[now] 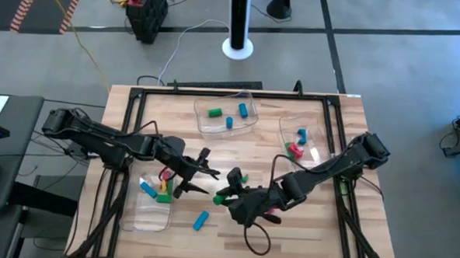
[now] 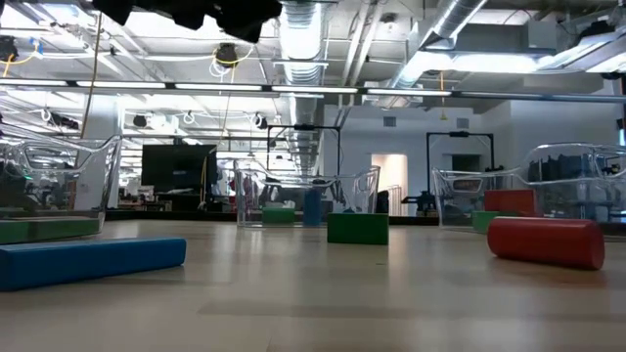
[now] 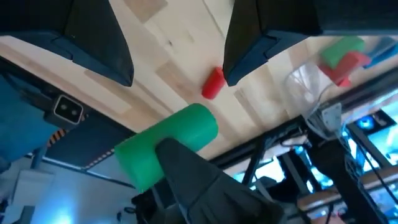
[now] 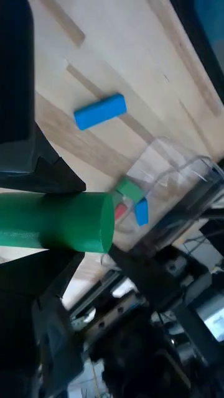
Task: Sort blocks by size
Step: Put the green cylinder block into the top transparent bin
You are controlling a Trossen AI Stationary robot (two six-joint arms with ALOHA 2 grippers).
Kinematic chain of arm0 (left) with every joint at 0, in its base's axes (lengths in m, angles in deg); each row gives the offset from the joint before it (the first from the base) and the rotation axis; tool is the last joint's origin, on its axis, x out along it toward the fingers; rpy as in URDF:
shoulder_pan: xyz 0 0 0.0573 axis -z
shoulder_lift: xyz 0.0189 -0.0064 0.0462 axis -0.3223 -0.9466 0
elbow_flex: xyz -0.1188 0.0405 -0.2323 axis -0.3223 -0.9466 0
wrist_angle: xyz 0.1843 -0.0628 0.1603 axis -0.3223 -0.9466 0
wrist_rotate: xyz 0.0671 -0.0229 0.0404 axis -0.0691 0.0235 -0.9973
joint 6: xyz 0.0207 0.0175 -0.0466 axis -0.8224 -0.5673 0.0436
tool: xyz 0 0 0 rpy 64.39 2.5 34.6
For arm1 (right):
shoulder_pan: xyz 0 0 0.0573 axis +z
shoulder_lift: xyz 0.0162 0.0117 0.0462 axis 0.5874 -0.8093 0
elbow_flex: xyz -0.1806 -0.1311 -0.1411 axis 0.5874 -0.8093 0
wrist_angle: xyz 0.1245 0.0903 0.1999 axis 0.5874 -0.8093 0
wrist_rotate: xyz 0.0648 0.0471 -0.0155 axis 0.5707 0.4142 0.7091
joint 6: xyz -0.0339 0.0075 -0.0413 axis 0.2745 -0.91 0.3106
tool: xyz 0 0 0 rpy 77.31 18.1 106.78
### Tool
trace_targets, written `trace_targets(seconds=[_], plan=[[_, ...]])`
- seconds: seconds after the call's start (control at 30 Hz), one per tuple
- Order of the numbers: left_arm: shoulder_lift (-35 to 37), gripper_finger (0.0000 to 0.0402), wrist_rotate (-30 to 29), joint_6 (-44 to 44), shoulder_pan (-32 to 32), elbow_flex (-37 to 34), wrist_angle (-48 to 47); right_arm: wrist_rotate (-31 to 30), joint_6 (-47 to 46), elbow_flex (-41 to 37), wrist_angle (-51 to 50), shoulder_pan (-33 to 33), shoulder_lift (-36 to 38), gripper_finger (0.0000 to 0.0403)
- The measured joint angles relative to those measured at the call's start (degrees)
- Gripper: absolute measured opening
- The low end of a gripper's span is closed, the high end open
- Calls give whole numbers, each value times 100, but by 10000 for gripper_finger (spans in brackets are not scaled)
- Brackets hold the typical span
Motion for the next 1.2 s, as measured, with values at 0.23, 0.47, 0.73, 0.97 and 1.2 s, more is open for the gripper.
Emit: trace_targets(seconds=[0.23,0.47,0.73,0.97,1.2], plan=[[2,240,-429,-115,45,0,188,164,-860,0,-211,-217,239,162],[0,240,-1876,-658,270,0,200,255,-1830,0,-676,-521,246,162],[1,240,-2924,-1437,538,0,173,487,-2747,0,-1036,-906,246,162],[0,240,-3491,-1962,690,-1,58,951,-3182,0,-1066,-1164,244,162],[0,240,-3524,-2483,832,-2,51,1451,-3376,0,-1059,-1342,242,162]])
